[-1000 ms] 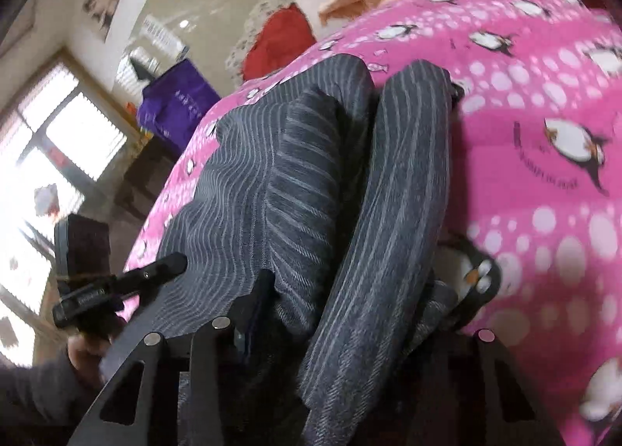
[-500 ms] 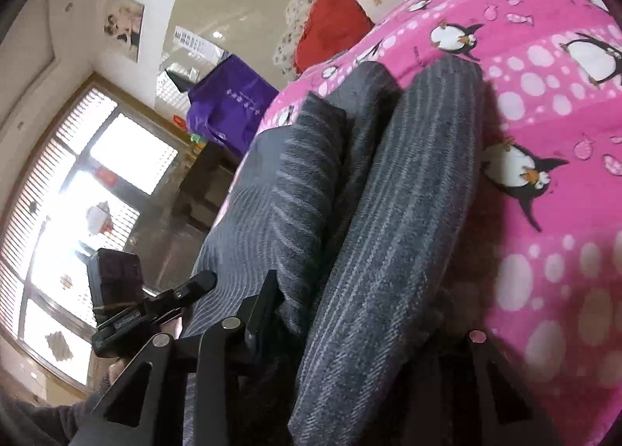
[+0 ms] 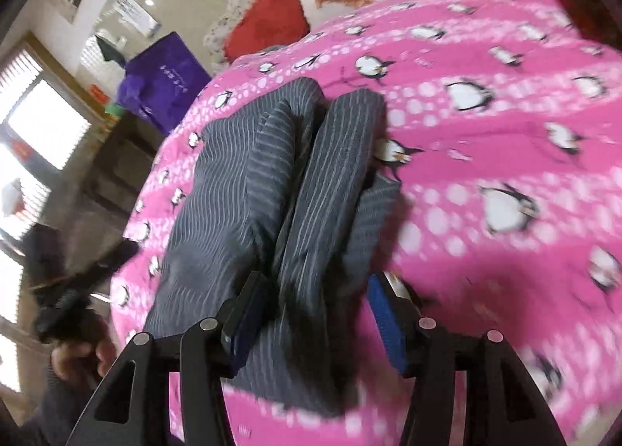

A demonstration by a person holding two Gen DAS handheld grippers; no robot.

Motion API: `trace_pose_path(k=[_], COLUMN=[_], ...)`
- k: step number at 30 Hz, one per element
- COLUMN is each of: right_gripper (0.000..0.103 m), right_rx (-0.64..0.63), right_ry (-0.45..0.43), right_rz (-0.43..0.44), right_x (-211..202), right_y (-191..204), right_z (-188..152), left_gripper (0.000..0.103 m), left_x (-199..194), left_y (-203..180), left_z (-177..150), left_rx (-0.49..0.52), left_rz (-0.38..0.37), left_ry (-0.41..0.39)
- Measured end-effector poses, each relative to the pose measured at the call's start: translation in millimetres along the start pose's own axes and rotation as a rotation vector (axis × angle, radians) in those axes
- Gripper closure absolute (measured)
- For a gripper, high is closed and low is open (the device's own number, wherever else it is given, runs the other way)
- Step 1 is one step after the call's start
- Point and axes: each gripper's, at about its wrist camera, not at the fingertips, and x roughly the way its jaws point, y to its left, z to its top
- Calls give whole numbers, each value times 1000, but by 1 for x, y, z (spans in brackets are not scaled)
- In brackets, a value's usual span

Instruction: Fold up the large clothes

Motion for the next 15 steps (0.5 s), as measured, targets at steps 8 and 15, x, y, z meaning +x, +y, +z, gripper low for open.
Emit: trace_pose_path(k=[8, 15], right_gripper=[25, 25], right_rx=[-202, -279], right_ry=[-163, -200], right_rz=[-160, -291], right_x=[-50, -59], right_y=[58, 84], right_z=[-45, -69], left_gripper=[0, 0], left_x=[-21, -41], left_y=[-29, -37], left_z=[-25, -30], left_rx=[42, 28], left_rz=[258, 292], left_ry=[76, 54])
